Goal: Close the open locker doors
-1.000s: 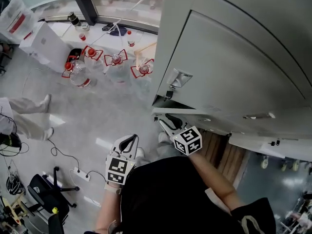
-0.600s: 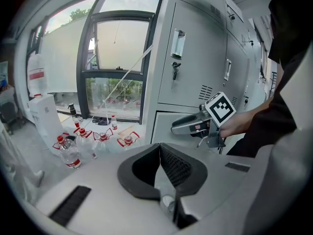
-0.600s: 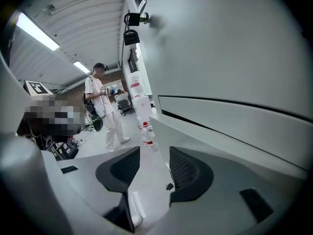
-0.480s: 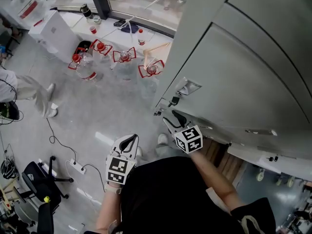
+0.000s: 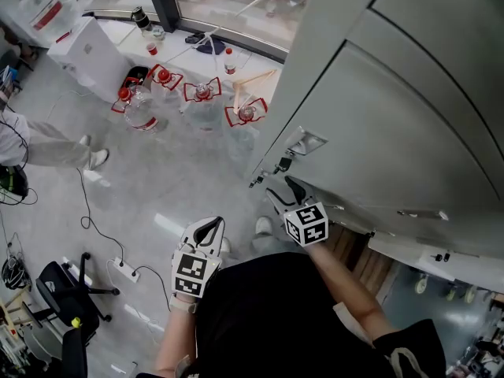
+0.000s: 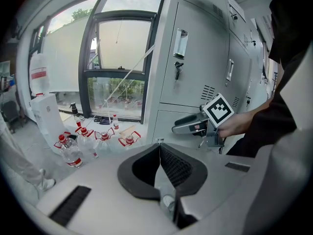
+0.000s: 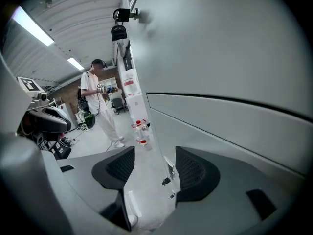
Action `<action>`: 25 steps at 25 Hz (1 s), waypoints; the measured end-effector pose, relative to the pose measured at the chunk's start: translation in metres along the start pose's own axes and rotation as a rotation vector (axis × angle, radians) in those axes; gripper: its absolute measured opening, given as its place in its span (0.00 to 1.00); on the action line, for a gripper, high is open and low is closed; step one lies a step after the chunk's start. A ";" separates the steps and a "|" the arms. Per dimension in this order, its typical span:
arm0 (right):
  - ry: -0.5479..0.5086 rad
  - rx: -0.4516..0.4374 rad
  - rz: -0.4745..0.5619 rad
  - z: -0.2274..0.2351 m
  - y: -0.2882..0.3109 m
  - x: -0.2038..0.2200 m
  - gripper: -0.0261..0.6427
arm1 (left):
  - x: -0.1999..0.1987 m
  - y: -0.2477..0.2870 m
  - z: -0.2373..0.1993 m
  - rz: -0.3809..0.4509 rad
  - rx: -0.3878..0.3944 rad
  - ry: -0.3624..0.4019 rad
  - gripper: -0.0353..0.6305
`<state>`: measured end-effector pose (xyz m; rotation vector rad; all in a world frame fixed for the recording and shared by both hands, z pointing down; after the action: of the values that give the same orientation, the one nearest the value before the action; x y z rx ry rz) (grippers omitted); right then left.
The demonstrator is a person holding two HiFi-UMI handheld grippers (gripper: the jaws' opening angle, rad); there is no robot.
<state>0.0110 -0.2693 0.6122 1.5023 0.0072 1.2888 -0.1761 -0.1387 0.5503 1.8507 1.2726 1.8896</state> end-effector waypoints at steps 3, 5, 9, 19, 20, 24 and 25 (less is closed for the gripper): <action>0.013 0.010 0.002 -0.001 -0.002 0.000 0.44 | -0.001 -0.002 -0.001 0.005 0.008 0.010 0.08; 0.017 0.019 -0.001 -0.004 -0.004 0.001 0.44 | -0.001 -0.004 -0.003 0.011 0.016 0.015 0.08; 0.042 0.034 0.009 -0.013 -0.010 0.005 0.44 | 0.000 -0.009 -0.005 0.023 0.039 0.028 0.08; 0.150 0.111 0.066 -0.053 -0.044 0.029 0.42 | 0.011 -0.028 -0.006 0.022 0.154 0.138 0.08; 0.162 0.118 0.073 -0.058 -0.048 0.033 0.41 | 0.013 -0.030 -0.005 0.025 0.169 0.148 0.08; 0.213 0.160 0.095 -0.082 -0.062 0.054 0.39 | 0.022 -0.037 -0.001 0.036 0.233 0.184 0.08; 0.227 0.171 0.100 -0.088 -0.066 0.059 0.38 | 0.024 -0.038 0.000 0.036 0.250 0.195 0.08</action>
<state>0.0134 -0.1467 0.5895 1.5075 0.1963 1.5668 -0.1965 -0.0995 0.5411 1.8494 1.6154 2.0530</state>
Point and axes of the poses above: the fingertips, and each gripper's own axes: y forward along the fingers, z to its right, x out of its underside, the point moved 6 cm from there along -y, backward along the fingers, and after that the axes turned 8 degrees about -z, right-handed, at the moved point
